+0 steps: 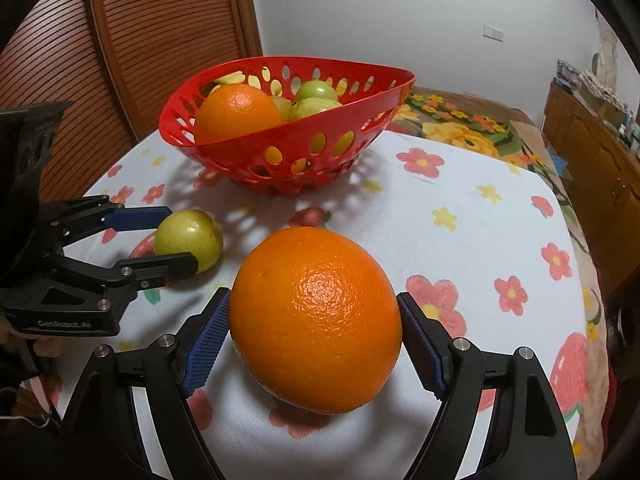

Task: Organize fruits
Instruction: 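Position the right tool around a large orange while the left tool surrounds a yellow guava, then close the right tool on the large orange while the left tool grasps the yellow guava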

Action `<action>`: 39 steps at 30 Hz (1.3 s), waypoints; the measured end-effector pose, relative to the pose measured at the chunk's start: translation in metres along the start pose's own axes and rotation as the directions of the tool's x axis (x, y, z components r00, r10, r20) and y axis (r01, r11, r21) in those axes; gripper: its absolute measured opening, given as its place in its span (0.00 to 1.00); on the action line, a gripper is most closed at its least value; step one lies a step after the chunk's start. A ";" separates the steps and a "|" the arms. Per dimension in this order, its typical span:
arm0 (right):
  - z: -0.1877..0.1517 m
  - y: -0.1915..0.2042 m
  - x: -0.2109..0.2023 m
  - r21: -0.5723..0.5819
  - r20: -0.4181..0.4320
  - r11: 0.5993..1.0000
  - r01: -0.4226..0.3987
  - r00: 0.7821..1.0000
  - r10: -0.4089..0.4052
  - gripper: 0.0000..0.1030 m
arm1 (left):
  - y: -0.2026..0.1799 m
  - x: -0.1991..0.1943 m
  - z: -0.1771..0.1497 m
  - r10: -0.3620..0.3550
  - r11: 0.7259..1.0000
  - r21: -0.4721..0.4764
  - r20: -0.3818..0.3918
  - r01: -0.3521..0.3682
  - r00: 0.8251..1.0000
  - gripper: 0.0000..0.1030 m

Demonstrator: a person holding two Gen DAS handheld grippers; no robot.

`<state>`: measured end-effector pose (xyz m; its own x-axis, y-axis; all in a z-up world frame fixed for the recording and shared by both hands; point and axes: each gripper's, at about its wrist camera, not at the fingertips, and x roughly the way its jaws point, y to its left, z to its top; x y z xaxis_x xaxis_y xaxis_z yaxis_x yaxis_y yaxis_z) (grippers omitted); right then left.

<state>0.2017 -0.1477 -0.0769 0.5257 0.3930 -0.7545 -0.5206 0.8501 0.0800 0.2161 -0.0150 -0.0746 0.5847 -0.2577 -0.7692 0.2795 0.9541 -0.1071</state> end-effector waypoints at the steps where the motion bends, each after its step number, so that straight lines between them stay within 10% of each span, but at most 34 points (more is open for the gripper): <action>1: 0.000 0.000 0.000 0.001 0.000 1.000 0.000 1.000 0.000 0.81 | 0.000 0.002 0.000 -0.001 1.000 -0.001 -0.005 0.001 1.000 0.60; 39: 0.021 -0.001 -0.033 0.005 0.084 0.998 -0.059 0.995 0.059 0.80 | 0.010 -0.075 0.025 0.003 1.000 -0.015 0.198 0.000 0.980 0.49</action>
<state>0.1995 -0.1537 -0.0384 0.5487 0.4701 -0.6914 -0.5474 0.8270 0.1279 0.1937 0.0105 -0.0022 0.7245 -0.2800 -0.6299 0.2679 0.9563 -0.1170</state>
